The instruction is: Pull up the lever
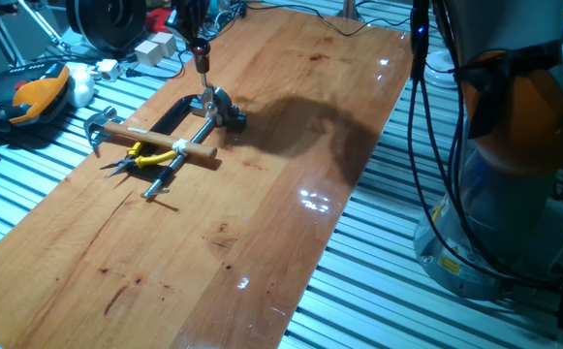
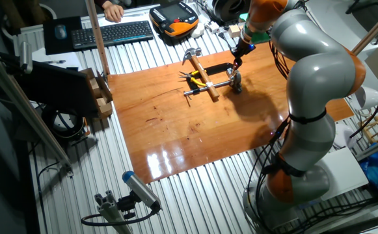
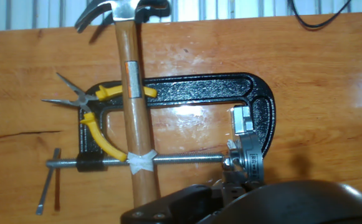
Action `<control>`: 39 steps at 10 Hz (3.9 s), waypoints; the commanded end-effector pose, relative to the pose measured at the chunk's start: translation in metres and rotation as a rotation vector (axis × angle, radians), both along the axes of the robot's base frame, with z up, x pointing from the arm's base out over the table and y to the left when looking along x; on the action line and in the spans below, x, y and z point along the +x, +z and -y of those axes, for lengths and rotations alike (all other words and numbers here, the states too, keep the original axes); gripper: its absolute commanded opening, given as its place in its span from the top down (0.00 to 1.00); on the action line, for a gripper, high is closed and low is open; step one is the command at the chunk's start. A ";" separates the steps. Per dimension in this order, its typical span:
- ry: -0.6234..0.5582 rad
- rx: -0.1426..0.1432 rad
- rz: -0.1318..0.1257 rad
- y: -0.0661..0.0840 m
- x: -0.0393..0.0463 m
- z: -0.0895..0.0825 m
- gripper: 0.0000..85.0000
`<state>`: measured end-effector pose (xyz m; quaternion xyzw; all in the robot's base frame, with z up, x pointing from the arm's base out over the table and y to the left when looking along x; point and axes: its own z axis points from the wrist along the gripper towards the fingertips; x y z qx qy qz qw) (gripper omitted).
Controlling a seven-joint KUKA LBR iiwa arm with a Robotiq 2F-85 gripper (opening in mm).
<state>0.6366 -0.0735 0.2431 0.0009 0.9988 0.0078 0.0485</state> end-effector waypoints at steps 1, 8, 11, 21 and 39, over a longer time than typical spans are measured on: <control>-0.003 -0.010 0.000 0.000 0.0000 0.000 1.00; -0.075 -0.015 -0.011 0.003 -0.0023 0.000 1.00; -0.088 -0.003 -0.026 0.007 -0.0103 -0.010 1.00; -0.015 -0.037 0.012 -0.011 -0.0533 -0.011 1.00; 0.009 -0.030 0.054 -0.035 -0.0836 0.002 1.00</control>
